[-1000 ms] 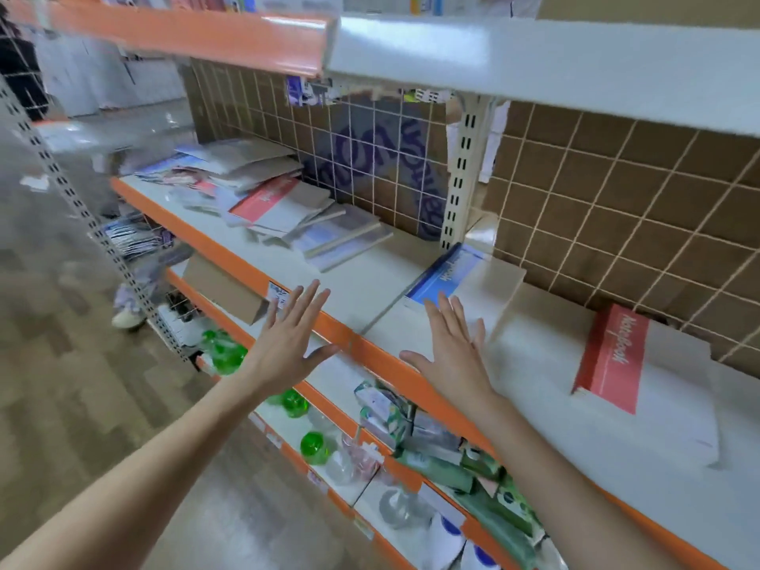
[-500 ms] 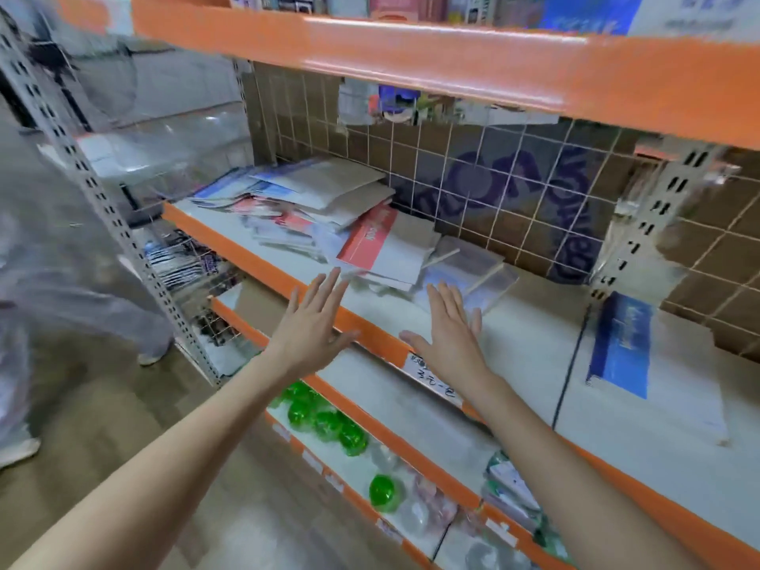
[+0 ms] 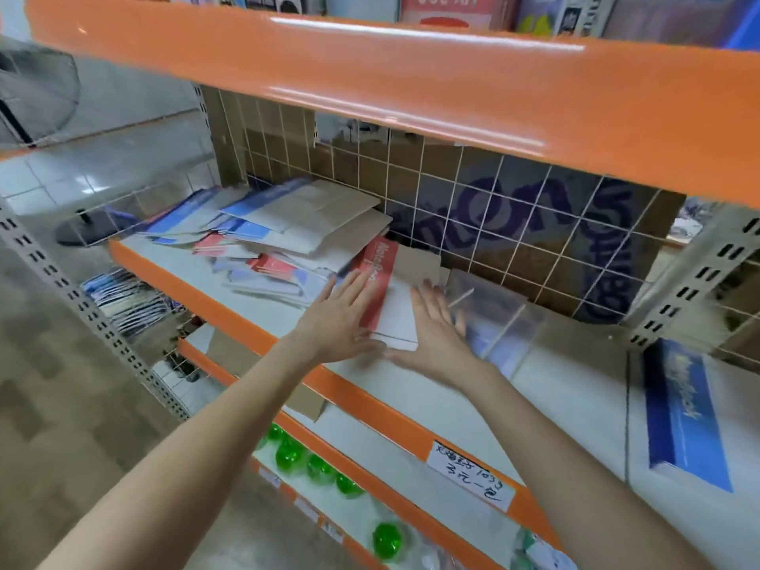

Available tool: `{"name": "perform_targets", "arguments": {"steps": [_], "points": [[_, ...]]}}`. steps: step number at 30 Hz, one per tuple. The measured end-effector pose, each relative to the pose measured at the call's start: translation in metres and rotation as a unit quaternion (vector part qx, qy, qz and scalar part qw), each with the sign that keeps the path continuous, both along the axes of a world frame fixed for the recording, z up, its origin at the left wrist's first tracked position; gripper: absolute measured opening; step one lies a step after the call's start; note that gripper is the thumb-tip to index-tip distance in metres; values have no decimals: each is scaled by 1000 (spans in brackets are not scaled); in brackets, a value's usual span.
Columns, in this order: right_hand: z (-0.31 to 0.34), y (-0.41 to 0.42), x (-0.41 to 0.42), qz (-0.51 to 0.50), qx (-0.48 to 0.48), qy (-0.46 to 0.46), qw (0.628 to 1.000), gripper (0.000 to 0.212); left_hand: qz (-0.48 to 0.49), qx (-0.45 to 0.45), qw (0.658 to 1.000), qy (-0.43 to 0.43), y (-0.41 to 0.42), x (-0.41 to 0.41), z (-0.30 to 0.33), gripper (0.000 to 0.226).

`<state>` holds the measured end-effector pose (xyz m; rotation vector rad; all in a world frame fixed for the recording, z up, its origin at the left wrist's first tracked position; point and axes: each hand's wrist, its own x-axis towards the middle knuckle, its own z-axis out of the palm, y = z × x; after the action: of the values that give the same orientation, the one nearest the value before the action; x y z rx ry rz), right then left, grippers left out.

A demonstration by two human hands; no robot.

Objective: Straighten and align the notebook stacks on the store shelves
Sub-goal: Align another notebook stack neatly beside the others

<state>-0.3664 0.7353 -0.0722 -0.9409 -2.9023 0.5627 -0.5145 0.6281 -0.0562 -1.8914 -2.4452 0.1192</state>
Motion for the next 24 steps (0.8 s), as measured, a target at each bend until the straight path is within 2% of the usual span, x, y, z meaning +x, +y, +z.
{"name": "perform_targets", "arguments": {"steps": [4,7,10,12,14,19,24], "points": [[-6,-4,-5,-2,9,-52,999,102,-5,-53,999,-11,5,-7,-4,98],[-10,-16,-6,-35,38,-65,997,87,-10,-56,998,-1,-1,-3,-7,96],[-14,-34,-1,-69,54,-64,994,71,-20,-49,999,11,-13,3,-10,80],[-16,-47,5,-94,56,-50,993,75,-31,-39,998,27,-22,8,-12,64],[-15,-61,13,-108,56,-43,992,80,-35,-18,999,26,-34,16,-16,61],[-18,-102,50,-133,91,-47,986,81,-66,37,997,10,-66,48,-27,71],[-14,-139,103,-208,99,-18,973,81,-134,111,985,-12,-85,93,-29,81]]}}
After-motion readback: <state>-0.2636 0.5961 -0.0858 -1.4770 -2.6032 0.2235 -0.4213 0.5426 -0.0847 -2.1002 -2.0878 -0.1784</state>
